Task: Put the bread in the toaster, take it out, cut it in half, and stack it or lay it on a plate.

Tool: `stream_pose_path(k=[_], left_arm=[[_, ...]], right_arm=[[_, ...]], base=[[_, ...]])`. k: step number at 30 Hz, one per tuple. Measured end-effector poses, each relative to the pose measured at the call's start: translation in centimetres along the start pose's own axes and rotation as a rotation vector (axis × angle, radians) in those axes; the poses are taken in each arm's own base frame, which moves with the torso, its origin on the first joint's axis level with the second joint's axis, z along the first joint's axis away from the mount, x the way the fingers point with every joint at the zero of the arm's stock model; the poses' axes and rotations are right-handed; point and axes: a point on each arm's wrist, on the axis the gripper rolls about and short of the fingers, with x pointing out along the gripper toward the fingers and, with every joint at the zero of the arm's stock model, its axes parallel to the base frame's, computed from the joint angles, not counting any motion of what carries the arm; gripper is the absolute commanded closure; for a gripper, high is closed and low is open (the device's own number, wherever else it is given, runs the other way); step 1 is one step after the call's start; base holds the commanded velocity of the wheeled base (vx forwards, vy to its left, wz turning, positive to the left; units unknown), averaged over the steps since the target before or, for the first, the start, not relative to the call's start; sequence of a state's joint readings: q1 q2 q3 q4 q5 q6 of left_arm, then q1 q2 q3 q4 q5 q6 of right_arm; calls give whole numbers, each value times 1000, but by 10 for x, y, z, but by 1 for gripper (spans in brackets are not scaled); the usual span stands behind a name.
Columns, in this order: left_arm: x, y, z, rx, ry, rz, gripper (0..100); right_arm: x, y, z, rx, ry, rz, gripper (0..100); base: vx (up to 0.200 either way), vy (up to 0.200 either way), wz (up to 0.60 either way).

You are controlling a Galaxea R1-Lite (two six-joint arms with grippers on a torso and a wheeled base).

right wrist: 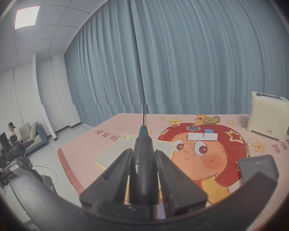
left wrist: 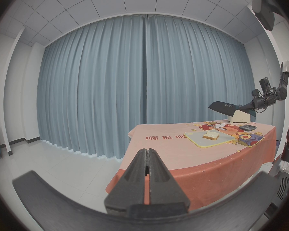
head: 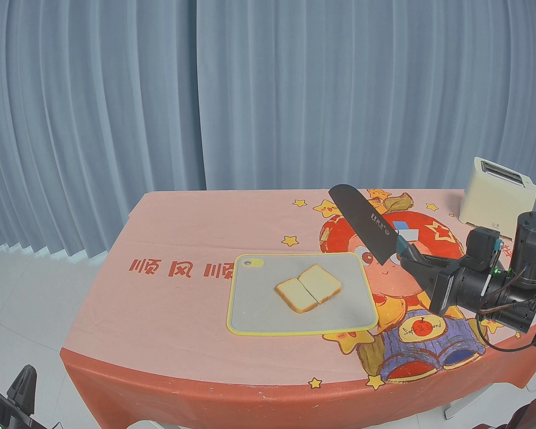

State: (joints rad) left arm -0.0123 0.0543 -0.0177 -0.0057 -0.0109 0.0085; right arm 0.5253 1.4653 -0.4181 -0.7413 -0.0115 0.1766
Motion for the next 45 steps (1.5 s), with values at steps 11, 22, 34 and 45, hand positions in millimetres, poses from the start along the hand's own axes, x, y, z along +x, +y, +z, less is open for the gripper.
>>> stream_pose_path(k=[11, 22, 34, 45], left_arm=[[0, 0, 0, 0, 0, 0, 100], [0, 0, 0, 0, 0, 0, 100], [0, 0, 0, 0, 0, 0, 100], [0, 0, 0, 0, 0, 0, 100]], right_arm=[[3, -4, 1, 6, 0, -22, 100], [3, -4, -2, -9, 13, -20, 100], [4, -2, -3, -23, 11, -47, 100], [4, -1, -3, -26, 10, -46, 100]], base=[[0, 0, 0], [0, 0, 0], [0, 0, 0], [0, 0, 0]])
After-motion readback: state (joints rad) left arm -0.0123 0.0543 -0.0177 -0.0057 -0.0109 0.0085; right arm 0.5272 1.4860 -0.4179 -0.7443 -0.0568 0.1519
